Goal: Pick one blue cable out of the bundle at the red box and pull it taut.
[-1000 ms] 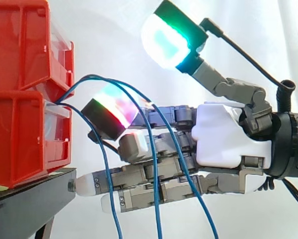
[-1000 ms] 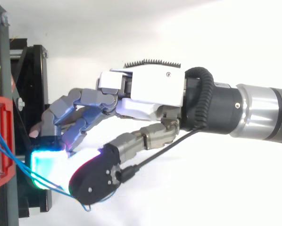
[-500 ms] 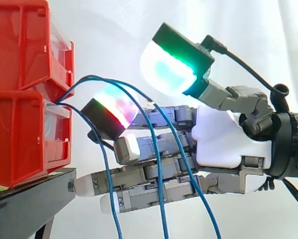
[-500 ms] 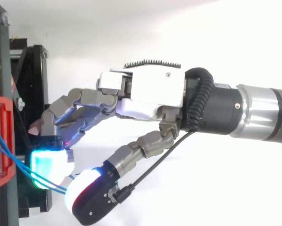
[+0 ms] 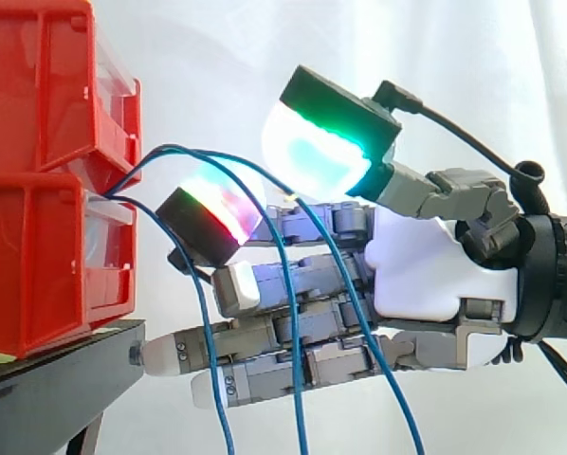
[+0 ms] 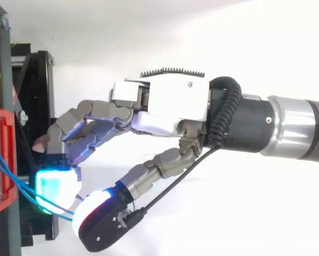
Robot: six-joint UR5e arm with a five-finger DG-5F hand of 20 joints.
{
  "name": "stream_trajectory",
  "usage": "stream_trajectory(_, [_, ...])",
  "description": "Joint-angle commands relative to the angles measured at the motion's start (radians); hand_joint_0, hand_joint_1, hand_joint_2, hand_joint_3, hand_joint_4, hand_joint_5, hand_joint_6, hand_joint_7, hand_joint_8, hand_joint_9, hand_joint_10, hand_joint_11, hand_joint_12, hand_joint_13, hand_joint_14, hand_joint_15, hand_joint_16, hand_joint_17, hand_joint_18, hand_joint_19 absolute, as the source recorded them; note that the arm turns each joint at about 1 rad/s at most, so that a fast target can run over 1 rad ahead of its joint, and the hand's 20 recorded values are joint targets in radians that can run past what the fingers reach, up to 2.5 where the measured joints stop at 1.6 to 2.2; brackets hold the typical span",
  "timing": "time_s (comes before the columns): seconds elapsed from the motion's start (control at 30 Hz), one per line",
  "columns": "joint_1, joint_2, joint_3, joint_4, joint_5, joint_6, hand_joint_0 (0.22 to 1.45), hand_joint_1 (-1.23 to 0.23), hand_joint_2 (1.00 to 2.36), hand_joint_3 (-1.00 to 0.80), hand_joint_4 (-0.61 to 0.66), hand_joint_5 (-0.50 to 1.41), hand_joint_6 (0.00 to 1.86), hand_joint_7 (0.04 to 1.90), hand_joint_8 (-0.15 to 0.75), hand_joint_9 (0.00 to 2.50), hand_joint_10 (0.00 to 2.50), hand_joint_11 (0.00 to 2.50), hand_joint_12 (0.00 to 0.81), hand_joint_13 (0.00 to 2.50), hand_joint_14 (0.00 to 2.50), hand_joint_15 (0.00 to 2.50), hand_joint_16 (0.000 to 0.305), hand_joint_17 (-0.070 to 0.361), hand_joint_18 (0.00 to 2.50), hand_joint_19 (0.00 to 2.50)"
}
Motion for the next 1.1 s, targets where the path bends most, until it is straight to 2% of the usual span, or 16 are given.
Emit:
stream_trajectory(0.0, [-0.001,0.0,0.0,0.0,0.001,0.001,0.66,-0.84,1.0,-0.44,0.1,-0.19,0.95,0.89,0.374,0.66,0.01,1.11,0.39,0.32,0.01,0.16,0.058,0.13,0.38,0.08])
stream_trajectory(0.2, [0.001,0.0,0.0,0.0,0.0,0.0,0.54,-0.71,1.0,-0.5,0.11,-0.16,0.91,0.9,0.384,0.7,0.01,1.07,0.395,0.31,0.01,0.18,0.06,0.136,0.34,0.13])
stream_trajectory(0.37, [0.001,0.0,0.0,0.0,0.001,0.001,0.46,-0.67,1.0,-0.5,0.13,-0.13,0.9,0.9,0.41,0.74,0.0,1.05,0.417,0.34,0.01,0.19,0.065,0.147,0.37,0.14])
stream_trajectory(0.63, [0.001,0.0,0.0,0.0,0.001,0.001,0.37,-0.79,1.0,-0.5,0.13,-0.08,0.9,0.89,0.452,0.85,0.0,1.05,0.453,0.43,0.01,0.21,0.073,0.164,0.46,0.14])
stream_trajectory(0.77, [0.001,0.0,0.0,0.0,0.001,0.001,0.31,-0.79,1.0,-0.5,0.11,-0.06,0.88,0.87,0.468,0.88,0.0,1.05,0.473,0.45,0.01,0.22,0.077,0.174,0.49,0.15])
stream_trajectory(0.9, [0.001,0.0,0.0,0.0,0.001,0.001,0.26,-0.72,1.0,-0.5,0.07,-0.04,0.86,0.84,0.466,0.9,0.0,0.98,0.485,0.45,0.01,0.21,0.08,0.181,0.5,0.15])
stream_trajectory(1.07, [0.001,0.0,0.0,0.0,0.001,0.001,0.26,-0.74,1.0,-0.5,0.03,-0.03,0.83,0.87,0.445,0.91,0.0,0.94,0.478,0.44,0.01,0.2,0.079,0.179,0.48,0.14])
